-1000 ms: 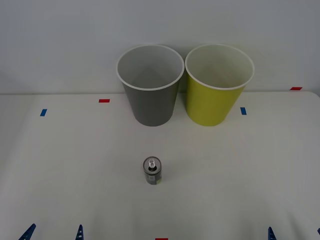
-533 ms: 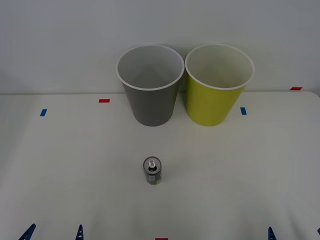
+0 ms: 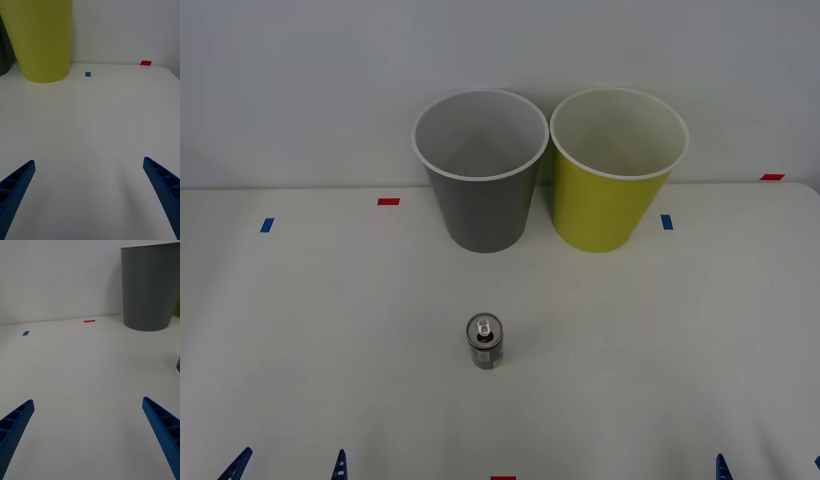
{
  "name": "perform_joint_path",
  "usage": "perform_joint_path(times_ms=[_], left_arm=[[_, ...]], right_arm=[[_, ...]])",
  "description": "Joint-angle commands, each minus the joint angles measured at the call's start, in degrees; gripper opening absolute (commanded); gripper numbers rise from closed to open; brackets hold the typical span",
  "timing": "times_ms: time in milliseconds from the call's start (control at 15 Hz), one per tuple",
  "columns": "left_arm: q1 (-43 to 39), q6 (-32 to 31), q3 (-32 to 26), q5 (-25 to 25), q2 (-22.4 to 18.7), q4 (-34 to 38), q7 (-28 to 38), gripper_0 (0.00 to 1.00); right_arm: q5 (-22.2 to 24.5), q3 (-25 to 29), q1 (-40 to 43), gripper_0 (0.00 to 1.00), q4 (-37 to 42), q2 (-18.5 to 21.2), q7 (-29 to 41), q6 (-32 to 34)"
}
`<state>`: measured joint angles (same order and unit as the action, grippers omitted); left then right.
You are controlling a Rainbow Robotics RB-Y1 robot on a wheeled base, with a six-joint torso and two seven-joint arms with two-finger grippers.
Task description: Put cans in the gray bin and PET bottles in the light green bin.
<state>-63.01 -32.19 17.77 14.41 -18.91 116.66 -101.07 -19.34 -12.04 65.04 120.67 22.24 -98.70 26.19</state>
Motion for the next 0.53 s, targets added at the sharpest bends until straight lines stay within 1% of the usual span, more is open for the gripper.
perform_joint_path(times_ms=[67, 200, 533], left_arm=[[0.70, 0.29, 0.52, 0.00, -1.84, -0.64, 0.26, 1.00], [0.96, 0.29, 0.60, -0.79, -2.72, -0.29, 0.26, 1.00], [10.54, 0.38, 4.47, -1.76, -8.96, -1.43, -0.26, 1.00]], right_arm=[[0.00, 0.00, 0.00, 1.00, 0.00, 0.00, 0.00, 0.00], [0.00, 0.00, 0.00, 1.00, 0.00, 0.00, 0.00, 0.00], [0.00, 0.00, 0.00, 1.00, 0.00, 0.00, 0.00, 0.00]])
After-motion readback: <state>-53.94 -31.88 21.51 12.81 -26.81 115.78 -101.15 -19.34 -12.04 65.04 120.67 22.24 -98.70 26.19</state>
